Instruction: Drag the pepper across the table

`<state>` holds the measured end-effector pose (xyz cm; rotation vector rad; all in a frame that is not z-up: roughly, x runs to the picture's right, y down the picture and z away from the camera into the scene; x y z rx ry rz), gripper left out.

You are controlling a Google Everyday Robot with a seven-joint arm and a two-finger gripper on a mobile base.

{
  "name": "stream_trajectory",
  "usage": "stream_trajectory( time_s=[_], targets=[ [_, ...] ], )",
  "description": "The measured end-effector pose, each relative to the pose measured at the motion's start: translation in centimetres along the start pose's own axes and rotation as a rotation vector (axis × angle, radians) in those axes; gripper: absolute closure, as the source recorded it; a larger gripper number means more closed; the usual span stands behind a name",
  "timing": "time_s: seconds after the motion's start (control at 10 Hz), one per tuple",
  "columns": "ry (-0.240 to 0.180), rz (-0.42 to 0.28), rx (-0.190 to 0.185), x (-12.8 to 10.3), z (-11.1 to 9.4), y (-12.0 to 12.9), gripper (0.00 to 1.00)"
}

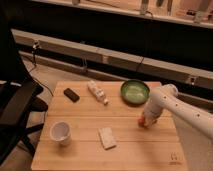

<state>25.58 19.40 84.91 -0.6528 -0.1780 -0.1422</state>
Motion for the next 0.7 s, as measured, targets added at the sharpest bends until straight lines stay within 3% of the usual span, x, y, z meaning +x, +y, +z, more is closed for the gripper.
stream_trajectory(
  time_s=[0.7],
  targets=[
    [-0.011,0.026,0.008,0.65,-0.02,-0.26,1.00]
  ],
)
